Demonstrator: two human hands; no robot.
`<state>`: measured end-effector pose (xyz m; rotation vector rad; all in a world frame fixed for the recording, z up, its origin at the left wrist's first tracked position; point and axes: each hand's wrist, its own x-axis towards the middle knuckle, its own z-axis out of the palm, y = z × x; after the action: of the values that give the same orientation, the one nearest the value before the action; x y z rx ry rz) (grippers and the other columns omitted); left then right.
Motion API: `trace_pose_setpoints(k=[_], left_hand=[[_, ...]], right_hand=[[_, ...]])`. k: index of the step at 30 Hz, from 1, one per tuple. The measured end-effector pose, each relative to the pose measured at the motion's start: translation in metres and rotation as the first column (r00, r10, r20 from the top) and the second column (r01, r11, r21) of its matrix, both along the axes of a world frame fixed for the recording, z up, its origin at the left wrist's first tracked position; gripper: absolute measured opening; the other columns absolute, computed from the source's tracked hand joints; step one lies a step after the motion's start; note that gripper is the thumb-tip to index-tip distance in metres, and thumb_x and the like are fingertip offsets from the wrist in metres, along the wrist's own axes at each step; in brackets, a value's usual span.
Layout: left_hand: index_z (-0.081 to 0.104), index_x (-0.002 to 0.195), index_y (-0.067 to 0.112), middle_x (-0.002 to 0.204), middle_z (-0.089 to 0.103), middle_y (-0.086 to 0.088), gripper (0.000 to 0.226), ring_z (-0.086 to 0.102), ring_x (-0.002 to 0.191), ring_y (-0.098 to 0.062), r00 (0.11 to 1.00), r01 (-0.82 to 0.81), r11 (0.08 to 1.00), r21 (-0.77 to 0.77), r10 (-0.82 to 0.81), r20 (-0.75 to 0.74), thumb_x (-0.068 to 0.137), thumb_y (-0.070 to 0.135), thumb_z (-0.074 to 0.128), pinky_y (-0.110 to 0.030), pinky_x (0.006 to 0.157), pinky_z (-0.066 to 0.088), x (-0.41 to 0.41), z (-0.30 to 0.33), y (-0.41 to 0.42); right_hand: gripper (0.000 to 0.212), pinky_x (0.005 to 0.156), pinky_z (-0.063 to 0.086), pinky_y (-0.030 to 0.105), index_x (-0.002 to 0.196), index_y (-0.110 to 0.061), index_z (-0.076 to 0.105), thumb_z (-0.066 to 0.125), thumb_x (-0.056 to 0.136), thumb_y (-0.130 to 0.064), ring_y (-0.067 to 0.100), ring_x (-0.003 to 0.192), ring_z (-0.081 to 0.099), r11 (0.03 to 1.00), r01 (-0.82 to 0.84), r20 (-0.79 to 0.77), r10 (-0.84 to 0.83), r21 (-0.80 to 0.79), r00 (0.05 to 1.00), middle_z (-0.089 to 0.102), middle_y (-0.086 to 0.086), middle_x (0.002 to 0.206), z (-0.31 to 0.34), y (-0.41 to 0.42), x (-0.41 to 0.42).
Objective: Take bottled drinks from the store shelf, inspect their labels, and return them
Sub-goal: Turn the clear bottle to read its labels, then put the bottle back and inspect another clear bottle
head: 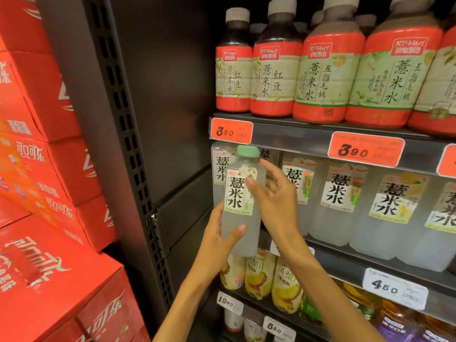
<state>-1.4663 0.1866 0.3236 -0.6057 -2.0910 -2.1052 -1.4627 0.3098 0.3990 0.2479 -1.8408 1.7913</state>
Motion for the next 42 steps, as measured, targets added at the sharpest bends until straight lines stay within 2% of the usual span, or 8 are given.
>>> trace_pose_setpoints(k=[7,10,14,20,25,29,32,42], left_hand=[[0.023,0.140,0.034,0.135,0.037,0.019,0.083,0.040,0.121,0.012,0.978,-0.197,0.966,-0.167,0.181,-0.108,0.079,0.020,0.077,-0.012,0.099,0.039,-0.005,-0.014,0.002],[0.019,0.146,0.024,0.134,0.035,0.011,0.095,0.034,0.127,-0.002,0.951,-0.262,0.928,-0.264,0.201,-0.236,0.072,0.033,0.077,-0.024,0.104,0.037,-0.002,-0.015,0.019],[0.013,0.140,0.024,0.133,0.029,0.003,0.084,0.028,0.124,-0.006,0.903,-0.366,0.903,-0.224,0.288,-0.318,0.073,0.052,0.055,-0.025,0.106,0.029,0.001,-0.007,0.036],[0.017,0.146,0.023,0.135,0.029,0.007,0.092,0.026,0.124,-0.002,0.881,-0.399,0.901,-0.171,0.325,-0.343,0.070,0.052,0.060,-0.021,0.103,0.026,-0.007,-0.013,0.039],[0.024,0.145,0.016,0.135,0.037,-0.004,0.087,0.032,0.122,-0.011,0.869,-0.430,0.891,-0.147,0.365,-0.334,0.075,0.060,0.050,-0.006,0.100,0.016,-0.006,-0.012,0.045],[0.026,0.145,0.014,0.136,0.036,-0.004,0.090,0.031,0.122,-0.013,0.871,-0.438,0.880,-0.186,0.364,-0.330,0.074,0.059,0.057,-0.024,0.104,0.027,-0.006,-0.011,0.045],[0.023,0.145,0.012,0.133,0.032,-0.002,0.094,0.026,0.118,-0.010,0.857,-0.473,0.850,-0.232,0.382,-0.347,0.069,0.039,0.072,-0.030,0.099,0.026,-0.006,-0.013,0.046],[0.019,0.148,0.011,0.140,0.026,0.002,0.095,0.023,0.126,-0.010,0.855,-0.449,0.866,-0.219,0.344,-0.389,0.074,0.033,0.074,-0.025,0.103,0.017,-0.015,-0.002,0.054]], right_hand=[[0.045,0.109,0.039,0.032,0.127,-0.031,0.054,0.069,0.087,-0.015,0.003,0.127,0.048,0.980,0.180,-0.014,-0.182,-0.084,0.983,0.056,-0.009,0.132,-0.008,-0.014,-0.003],[0.043,0.109,0.040,0.037,0.125,-0.032,0.055,0.068,0.088,-0.015,0.006,0.127,0.048,0.968,0.213,-0.016,-0.217,-0.136,0.976,0.056,-0.008,0.133,-0.009,-0.021,-0.006],[0.041,0.107,0.036,0.021,0.123,-0.034,0.053,0.067,0.089,-0.018,-0.014,0.120,0.043,0.949,0.267,-0.026,-0.275,-0.169,0.961,0.052,-0.027,0.124,-0.010,-0.027,-0.010],[0.053,0.112,0.033,0.032,0.145,-0.022,0.034,0.054,0.096,-0.030,0.006,0.133,0.038,0.925,0.310,0.011,-0.320,0.220,0.947,0.043,-0.005,0.145,-0.002,-0.017,0.002],[0.050,0.107,0.014,0.001,0.144,-0.015,0.036,0.053,0.097,-0.014,0.008,0.140,0.026,0.808,0.397,-0.131,-0.379,0.435,0.916,0.030,-0.003,0.150,-0.011,-0.016,0.022],[0.029,0.104,0.038,0.020,0.122,0.002,0.059,0.054,0.094,-0.003,0.016,0.121,0.051,0.734,0.576,-0.417,-0.426,0.359,0.803,0.058,0.009,0.126,-0.017,-0.008,0.032],[0.027,0.105,0.031,0.021,0.118,0.004,0.060,0.060,0.091,-0.002,0.021,0.117,0.046,0.613,0.724,-0.489,-0.549,0.316,0.678,0.057,0.019,0.121,-0.013,0.018,0.029],[0.057,0.074,0.026,0.036,0.087,-0.003,0.051,0.066,0.078,-0.057,0.026,0.086,0.033,0.200,0.833,-0.465,-0.751,0.516,0.468,0.052,0.016,0.085,-0.006,0.049,0.001]])
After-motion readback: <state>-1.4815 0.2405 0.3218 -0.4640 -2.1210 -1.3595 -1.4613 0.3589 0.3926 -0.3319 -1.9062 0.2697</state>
